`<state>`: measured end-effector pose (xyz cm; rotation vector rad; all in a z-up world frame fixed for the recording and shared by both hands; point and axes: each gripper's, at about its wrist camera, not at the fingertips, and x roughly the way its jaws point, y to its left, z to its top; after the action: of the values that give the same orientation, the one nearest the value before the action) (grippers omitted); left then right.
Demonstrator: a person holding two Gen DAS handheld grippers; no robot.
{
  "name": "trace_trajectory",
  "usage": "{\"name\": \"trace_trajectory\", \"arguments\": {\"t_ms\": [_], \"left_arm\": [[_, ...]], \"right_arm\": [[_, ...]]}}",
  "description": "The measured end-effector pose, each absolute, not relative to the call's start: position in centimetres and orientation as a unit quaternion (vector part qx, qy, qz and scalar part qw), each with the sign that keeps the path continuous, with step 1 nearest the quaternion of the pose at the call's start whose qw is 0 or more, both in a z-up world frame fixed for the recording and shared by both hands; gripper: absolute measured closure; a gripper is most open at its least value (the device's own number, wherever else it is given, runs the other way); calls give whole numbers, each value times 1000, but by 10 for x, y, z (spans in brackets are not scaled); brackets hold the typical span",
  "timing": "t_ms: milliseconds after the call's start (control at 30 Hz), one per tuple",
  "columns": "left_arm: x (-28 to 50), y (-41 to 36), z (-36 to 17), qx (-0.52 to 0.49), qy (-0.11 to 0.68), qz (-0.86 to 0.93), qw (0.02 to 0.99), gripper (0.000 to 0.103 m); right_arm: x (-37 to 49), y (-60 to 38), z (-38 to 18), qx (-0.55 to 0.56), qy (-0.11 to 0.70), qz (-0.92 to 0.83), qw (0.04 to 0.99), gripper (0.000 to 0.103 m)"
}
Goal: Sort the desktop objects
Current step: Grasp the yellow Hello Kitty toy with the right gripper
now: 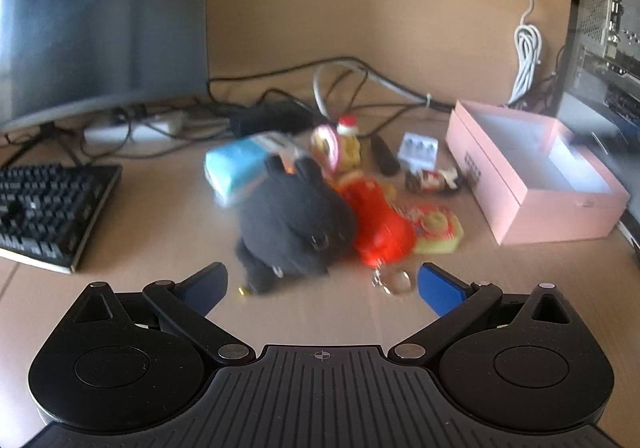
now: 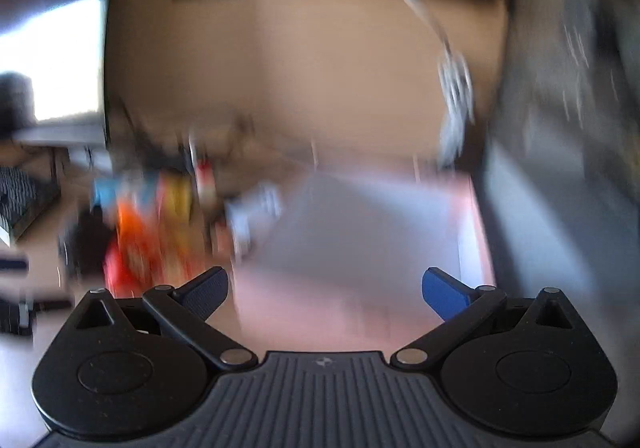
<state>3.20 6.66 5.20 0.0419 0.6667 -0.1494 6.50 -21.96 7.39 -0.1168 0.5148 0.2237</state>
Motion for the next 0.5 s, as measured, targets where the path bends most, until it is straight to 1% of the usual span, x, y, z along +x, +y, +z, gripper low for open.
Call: {"name": "trace_trajectory", "arguments": {"t_ms": [67, 133, 200, 300, 400, 500], "left_arm": [[35, 68, 56, 10, 335, -75, 939, 0], [35, 70, 61, -7, 338, -86, 937, 0], [32, 73, 67, 7, 331, -92, 939, 0], [25, 84, 70, 25, 317, -67, 946, 0], [30, 98, 66, 21, 328, -47, 943, 0], [40, 100, 61, 18, 341, -44, 939, 0]], "right_arm": [[108, -205, 90, -44, 261, 117, 957, 0], [166, -195, 93, 21, 311, 141, 939, 0], [219, -185, 86, 77, 368, 149, 915, 0], [270, -170, 67, 123, 430, 133, 884, 0], [291, -144, 57, 138, 453, 138, 870, 0], [307, -110, 57, 144, 443, 194, 863, 0]]}}
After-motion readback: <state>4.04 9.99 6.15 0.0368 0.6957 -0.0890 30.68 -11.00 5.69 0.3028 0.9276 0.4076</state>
